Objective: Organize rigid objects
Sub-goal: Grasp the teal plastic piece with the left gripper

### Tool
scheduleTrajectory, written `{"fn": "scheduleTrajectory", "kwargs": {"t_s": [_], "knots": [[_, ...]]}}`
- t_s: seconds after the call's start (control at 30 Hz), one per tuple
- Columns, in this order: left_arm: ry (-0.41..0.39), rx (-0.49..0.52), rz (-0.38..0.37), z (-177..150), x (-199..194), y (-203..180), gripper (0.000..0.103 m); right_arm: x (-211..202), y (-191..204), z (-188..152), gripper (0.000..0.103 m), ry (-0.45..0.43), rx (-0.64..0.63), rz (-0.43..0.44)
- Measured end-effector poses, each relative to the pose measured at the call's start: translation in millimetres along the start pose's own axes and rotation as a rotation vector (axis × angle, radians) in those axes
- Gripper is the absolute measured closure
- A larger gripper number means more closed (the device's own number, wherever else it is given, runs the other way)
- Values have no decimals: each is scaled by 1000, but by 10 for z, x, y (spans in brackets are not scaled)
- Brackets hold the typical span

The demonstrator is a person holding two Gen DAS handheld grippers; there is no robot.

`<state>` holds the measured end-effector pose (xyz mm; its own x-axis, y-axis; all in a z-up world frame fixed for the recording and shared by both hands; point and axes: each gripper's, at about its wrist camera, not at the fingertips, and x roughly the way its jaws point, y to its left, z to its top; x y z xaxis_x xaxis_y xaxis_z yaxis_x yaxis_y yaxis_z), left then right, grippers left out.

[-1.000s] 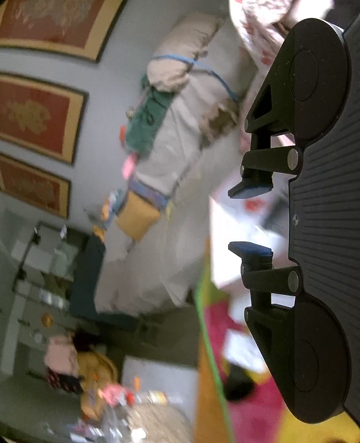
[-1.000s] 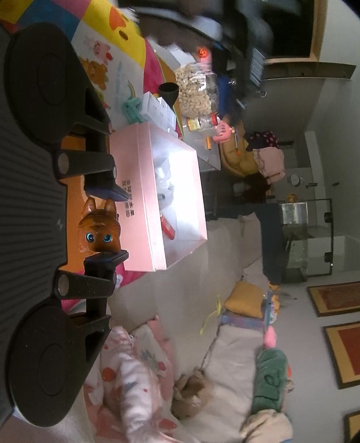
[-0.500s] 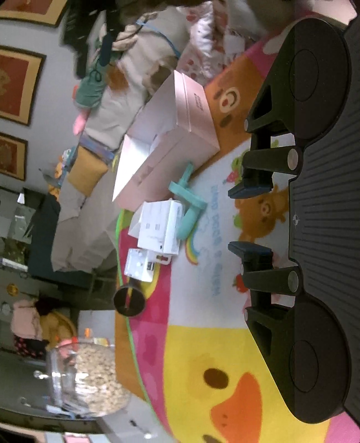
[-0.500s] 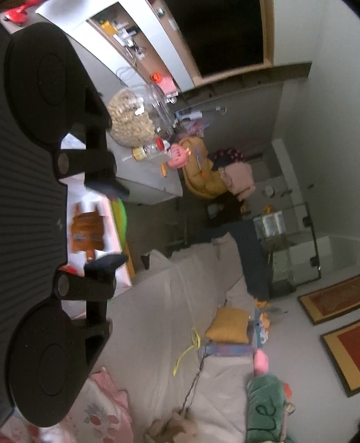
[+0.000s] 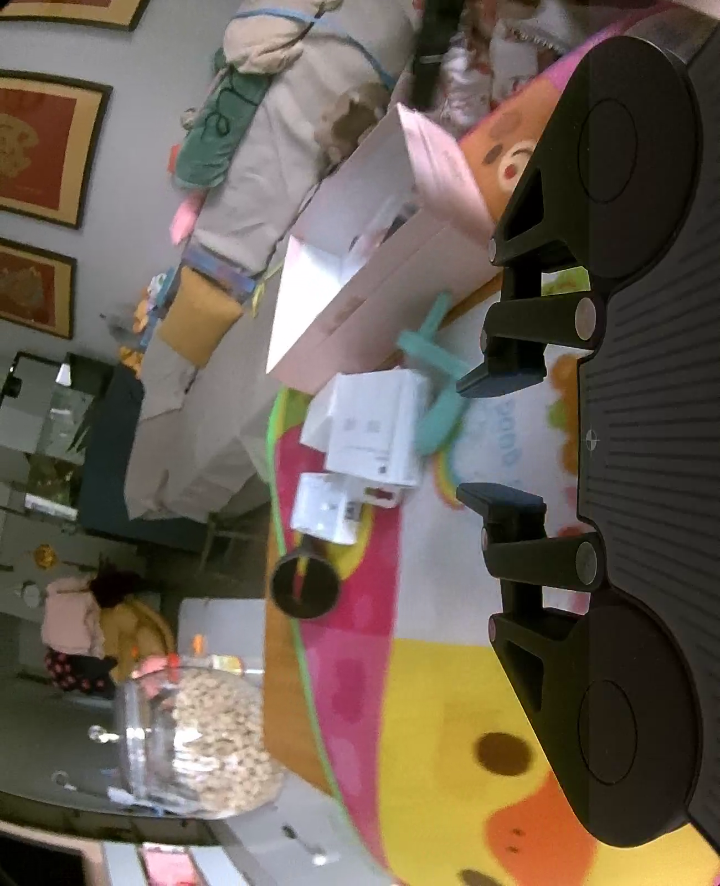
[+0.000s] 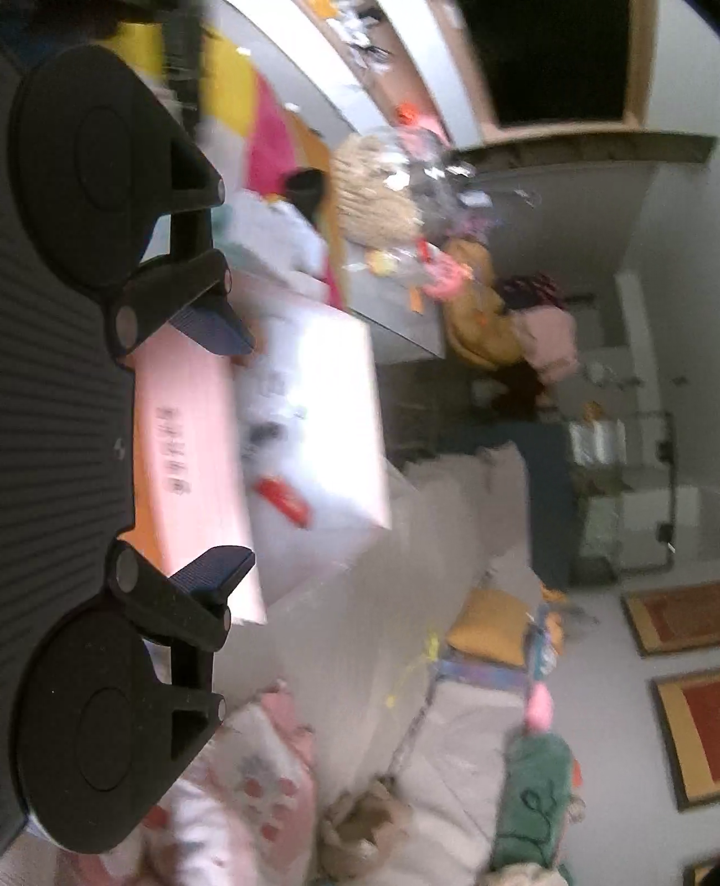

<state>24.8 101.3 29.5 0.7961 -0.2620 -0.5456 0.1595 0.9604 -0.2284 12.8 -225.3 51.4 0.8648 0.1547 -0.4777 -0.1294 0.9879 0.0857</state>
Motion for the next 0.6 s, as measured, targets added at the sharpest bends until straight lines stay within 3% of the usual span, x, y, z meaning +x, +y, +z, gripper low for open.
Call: {"fn": "scheduleTrajectory", "kwargs": {"t_s": [0.27, 0.47, 0.6], "knots": [[-1, 37, -19, 131, 216, -114, 66, 100, 182, -421, 27, 65, -75, 29], [37, 233, -78, 106, 388, -393, 66, 118, 227, -524, 27, 67, -104, 42], [78, 326, -64, 120, 589, -521, 66, 103, 225, -515, 27, 66, -102, 46]]}}
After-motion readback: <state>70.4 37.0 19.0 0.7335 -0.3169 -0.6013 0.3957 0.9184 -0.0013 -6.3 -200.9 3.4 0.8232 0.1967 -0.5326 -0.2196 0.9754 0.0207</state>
